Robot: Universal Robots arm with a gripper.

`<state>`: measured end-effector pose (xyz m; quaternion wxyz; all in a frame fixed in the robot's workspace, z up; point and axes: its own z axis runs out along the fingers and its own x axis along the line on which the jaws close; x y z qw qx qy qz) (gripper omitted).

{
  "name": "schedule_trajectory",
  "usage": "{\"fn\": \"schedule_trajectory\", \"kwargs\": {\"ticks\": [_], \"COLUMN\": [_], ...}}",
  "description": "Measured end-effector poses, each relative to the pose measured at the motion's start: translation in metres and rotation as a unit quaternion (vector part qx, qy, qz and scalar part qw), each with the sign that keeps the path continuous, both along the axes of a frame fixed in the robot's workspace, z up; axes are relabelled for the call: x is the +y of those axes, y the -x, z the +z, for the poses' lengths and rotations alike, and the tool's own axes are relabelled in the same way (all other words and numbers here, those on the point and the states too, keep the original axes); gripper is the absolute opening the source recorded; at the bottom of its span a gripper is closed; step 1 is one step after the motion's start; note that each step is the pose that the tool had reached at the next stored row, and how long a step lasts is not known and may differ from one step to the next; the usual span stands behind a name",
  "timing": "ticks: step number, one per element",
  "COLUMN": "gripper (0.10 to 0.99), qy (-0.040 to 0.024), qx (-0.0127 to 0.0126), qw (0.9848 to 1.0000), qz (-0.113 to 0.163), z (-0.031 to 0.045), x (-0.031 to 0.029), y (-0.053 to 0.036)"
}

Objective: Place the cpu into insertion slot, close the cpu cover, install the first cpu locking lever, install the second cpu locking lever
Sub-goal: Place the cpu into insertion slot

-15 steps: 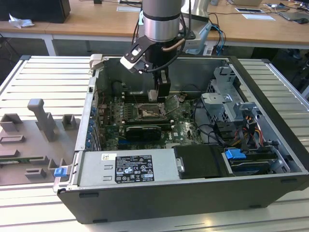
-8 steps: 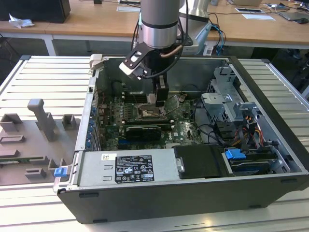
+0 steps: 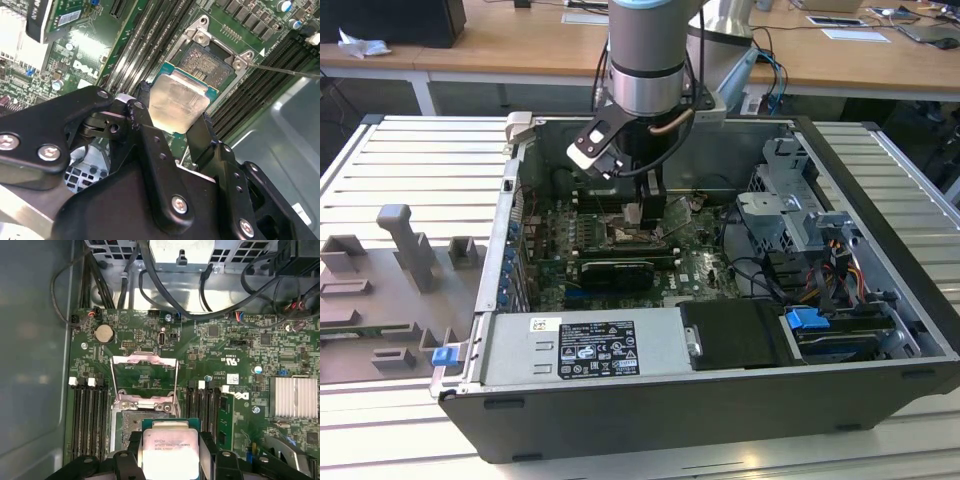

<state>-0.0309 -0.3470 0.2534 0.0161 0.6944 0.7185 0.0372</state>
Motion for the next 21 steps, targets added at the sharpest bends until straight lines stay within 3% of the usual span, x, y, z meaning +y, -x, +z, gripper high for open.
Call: {"fn": "schedule_trajectory", "kwargs": {"ticks": [7, 21], "gripper": [0.537, 0.537], "qy": [0.0, -0.0007], "qx": [0.0, 0.0], "qw": [1.0, 1.0], "qz": [0.0, 0.0], "z": [-0.0072, -0.0113], "x": [0.0031, 0.0033], "y": [0.0006, 0.0006]}}
